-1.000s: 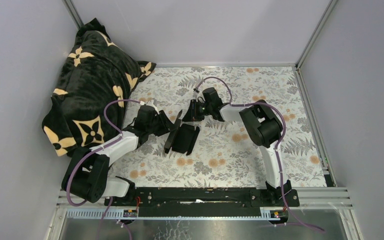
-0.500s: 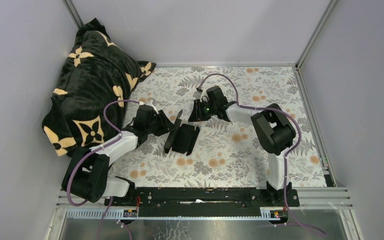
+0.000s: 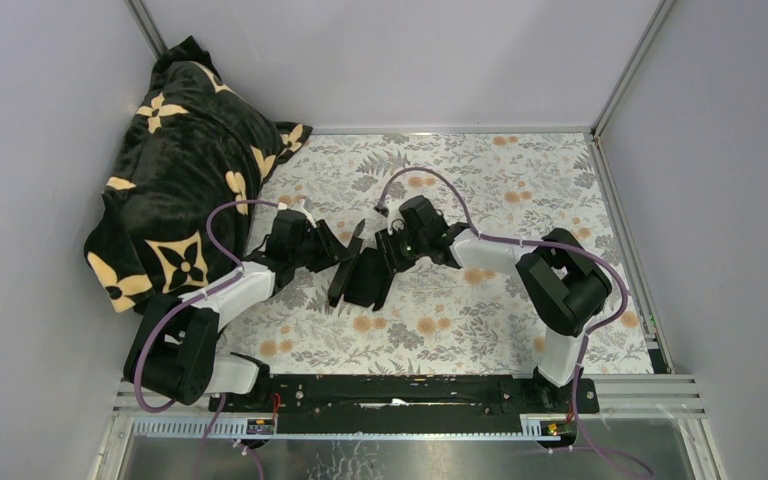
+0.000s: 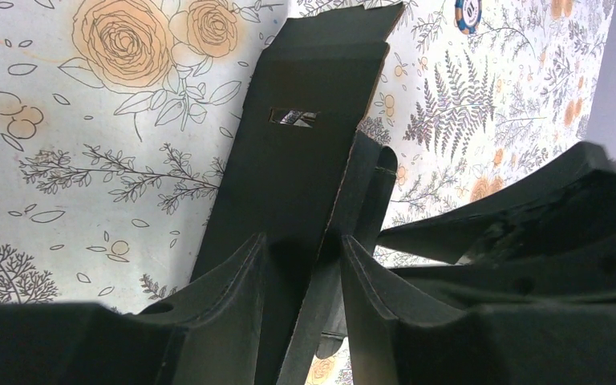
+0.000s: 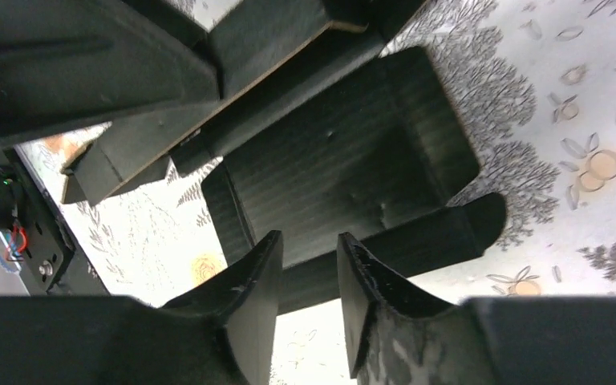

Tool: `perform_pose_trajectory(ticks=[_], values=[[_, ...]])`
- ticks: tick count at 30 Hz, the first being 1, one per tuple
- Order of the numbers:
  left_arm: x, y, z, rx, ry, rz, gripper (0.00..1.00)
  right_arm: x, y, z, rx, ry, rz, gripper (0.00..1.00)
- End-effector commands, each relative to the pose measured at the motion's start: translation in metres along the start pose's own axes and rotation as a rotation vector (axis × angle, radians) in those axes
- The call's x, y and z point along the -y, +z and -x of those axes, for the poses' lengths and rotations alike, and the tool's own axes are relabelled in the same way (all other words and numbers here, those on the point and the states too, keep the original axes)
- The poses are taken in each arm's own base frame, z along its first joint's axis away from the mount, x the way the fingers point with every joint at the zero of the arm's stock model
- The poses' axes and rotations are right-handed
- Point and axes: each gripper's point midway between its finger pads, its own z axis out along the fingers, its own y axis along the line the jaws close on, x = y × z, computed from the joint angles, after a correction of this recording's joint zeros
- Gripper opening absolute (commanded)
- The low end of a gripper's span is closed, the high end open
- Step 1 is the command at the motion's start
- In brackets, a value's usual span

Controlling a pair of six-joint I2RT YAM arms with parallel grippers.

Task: Fold the paper box
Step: Fold the paper box at the center of the board.

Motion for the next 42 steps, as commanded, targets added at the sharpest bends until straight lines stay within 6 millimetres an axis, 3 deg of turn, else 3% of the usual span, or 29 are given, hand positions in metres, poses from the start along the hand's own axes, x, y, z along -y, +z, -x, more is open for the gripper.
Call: perform_pose_trajectory(ticks=[1, 8, 16, 28, 42], values=[[-0.016, 0.003, -0.01, -0.034, -0.015, 0.038, 0.44, 0.001, -0.011, -0.002, 0.009, -0.05, -0.085, 0.44], [-0.017, 0.005, -0.011, -0.035, -0.019, 0.037, 0.44, 0.013, -0.025, -0.023, -0.024, 0.02, -0.178, 0.51], [-0.018, 0.006, -0.01, -0.032, -0.024, 0.032, 0.44, 0.015, -0.021, -0.041, -0.046, 0.082, -0.171, 0.57], [-0.018, 0.004, -0.008, -0.026, -0.03, 0.026, 0.44, 0.005, 0.002, -0.035, 0.008, 0.191, -0.084, 0.57], [-0.016, 0.004, -0.006, -0.024, -0.033, 0.016, 0.43, 0.005, 0.006, -0.032, 0.017, 0.237, -0.083, 0.4]])
